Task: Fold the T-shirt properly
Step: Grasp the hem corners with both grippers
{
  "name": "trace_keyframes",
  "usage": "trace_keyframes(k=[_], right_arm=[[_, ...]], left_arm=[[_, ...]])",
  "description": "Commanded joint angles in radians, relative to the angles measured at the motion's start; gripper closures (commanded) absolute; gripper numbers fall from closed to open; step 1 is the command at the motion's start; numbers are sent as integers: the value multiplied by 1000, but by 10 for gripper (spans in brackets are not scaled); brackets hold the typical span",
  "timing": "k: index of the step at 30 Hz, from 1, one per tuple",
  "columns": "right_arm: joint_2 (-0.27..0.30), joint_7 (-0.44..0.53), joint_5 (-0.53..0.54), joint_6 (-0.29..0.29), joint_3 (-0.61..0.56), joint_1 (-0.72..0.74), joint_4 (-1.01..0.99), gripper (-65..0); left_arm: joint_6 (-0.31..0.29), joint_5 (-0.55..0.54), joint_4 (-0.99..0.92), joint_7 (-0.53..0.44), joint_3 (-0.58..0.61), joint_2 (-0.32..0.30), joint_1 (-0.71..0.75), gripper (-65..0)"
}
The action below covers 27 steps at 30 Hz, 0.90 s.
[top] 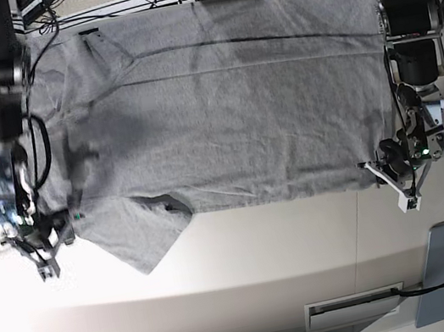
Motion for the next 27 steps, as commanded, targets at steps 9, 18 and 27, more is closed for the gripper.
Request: trace_keyframes(k=[9, 18, 27], right_arm=[[-50, 90, 4, -3, -259, 300, -404, -312], [-76, 140, 4, -32, -298, 327, -572, -311], [-76, 62, -4, -34, -298, 265, -572, 0]], left_arm=[[-1, 6, 4, 23, -1, -6, -16, 0], [-1, 6, 5, 23, -1, -6, -15, 0], [-1, 5, 5, 22, -1, -6, -13, 0]])
